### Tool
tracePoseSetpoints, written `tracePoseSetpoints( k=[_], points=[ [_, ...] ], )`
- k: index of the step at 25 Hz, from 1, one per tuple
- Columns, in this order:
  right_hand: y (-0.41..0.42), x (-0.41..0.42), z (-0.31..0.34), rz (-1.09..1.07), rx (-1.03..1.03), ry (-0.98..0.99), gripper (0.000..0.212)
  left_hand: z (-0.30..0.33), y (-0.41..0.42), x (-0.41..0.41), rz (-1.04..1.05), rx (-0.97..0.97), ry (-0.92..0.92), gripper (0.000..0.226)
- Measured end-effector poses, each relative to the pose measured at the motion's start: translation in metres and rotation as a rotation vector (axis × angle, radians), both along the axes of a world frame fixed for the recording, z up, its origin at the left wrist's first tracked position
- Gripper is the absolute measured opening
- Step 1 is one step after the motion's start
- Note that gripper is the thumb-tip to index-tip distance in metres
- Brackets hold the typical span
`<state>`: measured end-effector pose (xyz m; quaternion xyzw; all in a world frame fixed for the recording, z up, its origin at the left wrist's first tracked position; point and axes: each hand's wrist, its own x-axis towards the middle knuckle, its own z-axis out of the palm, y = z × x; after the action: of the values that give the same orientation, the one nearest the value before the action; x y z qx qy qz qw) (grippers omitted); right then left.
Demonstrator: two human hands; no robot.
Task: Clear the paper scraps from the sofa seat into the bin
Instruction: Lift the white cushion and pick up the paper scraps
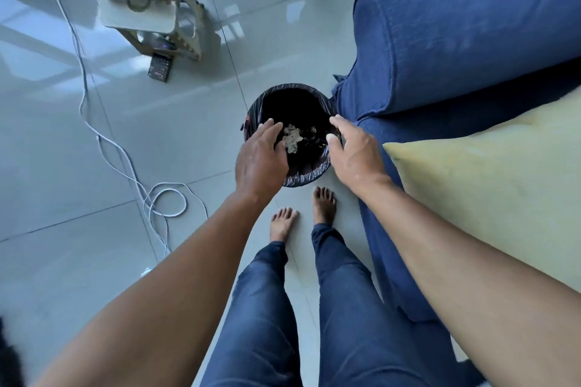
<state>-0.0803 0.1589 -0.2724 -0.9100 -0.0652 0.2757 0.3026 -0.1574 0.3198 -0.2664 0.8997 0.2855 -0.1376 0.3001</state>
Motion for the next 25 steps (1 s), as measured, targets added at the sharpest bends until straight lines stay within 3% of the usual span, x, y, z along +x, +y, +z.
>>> tracePoseSetpoints(
  k=[5, 10, 17, 25],
  points=[
    [-0.016, -0.023, 0.076, 0.018, 0.049, -0.149, 0.049, 0.081, -0.022, 0.0, -0.16, 0.034, -0.063, 0.051],
    [-0.039, -0.055, 0.144, -0.068, -0.033, -0.309, 0.056, 0.147, -0.033, -0.01, -0.338, 0.04, -0.178, 0.058],
    [-0.089, -0.119, 0.209, -0.304, -0.163, -0.415, 0.058, 0.209, -0.078, -0.021, -0.665, 0.017, -0.322, 0.061],
    [-0.185, -0.202, 0.252, -0.67, -0.27, -0.513, 0.06, 0.247, -0.186, -0.05, -1.099, -0.009, -0.432, 0.065]
  ],
)
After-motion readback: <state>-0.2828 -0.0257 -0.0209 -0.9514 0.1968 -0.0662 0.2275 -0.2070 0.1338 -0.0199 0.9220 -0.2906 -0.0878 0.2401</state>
